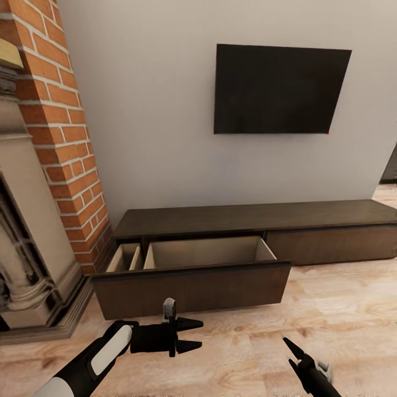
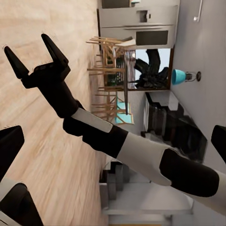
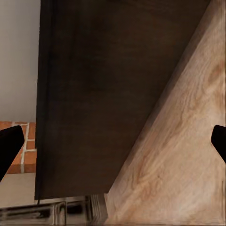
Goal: Place each of the two pumpkins and all three candles from the living room inside a cabinet in the living room (use any cabinet), then make sure every cabinet is closed, and position the cauldron so it is next to a table in the living room.
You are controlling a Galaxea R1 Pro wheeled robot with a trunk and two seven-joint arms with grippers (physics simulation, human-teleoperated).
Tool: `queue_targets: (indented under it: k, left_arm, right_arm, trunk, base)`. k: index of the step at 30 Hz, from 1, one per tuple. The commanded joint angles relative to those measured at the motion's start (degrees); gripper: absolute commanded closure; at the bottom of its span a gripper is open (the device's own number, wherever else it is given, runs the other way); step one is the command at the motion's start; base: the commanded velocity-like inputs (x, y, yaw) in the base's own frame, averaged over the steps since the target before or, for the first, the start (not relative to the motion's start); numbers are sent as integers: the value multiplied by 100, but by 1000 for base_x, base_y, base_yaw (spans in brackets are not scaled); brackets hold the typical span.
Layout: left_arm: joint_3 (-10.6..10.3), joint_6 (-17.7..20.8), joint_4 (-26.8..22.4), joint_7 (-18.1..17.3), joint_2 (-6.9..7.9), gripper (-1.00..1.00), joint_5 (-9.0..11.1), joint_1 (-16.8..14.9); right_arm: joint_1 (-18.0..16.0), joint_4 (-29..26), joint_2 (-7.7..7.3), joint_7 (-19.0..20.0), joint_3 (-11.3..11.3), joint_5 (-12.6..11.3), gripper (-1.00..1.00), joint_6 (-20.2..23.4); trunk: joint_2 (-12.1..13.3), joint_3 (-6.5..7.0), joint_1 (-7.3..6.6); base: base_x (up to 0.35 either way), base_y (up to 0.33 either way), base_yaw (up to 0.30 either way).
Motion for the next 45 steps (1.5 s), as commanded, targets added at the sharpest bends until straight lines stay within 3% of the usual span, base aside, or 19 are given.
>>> queue_targets:
  k: [1, 11, 16, 25, 32, 37, 45]
  left_arm:
    - [-17, 19, 2, -13, 5, -100, 16, -6]
    - [-47, 11, 2, 10, -10, -100, 12, -6]
    - [-63, 11, 2, 9, 3, -100, 15, -1]
    - [-65, 11, 2, 13, 6, -100, 16, 3]
    - [-65, 10, 2, 7, 6, -100, 16, 3]
    - [-61, 10, -3, -9, 12, -100, 12, 3]
    - [-9, 10, -50, -6, -2, -100, 0, 3]
  right_arm:
    - [-2, 1, -6, 10, 40, -59, -100, 57]
    - [-2, -5, -12, -21, 52, -18, -100, 86]
    - [-2, -2, 8, -28, 50, 254, -100, 98]
    - [-2, 2, -10, -59, 50, 328, -100, 105]
    - [-2, -5, -19, -311, 82, 387, -100, 114]
    - [-2, -4, -14, -369, 315, 711, -100, 116]
    - [-2, -1, -18, -456, 372, 792, -100, 111]
  trunk:
    - [-1, 17, -7]
    - [13, 196, -33]
    - [64, 258, -68]
    - [64, 176, -68]
    - [64, 112, -68]
    - [265, 157, -178]
    - [586, 228, -354]
  base:
    - [-334, 0, 0]
    - [-155, 0, 21]
    - [-7, 0, 61]
    - [0, 0, 67]
    - [0, 0, 76]
    - [0, 0, 81]
    - [0, 0, 81]
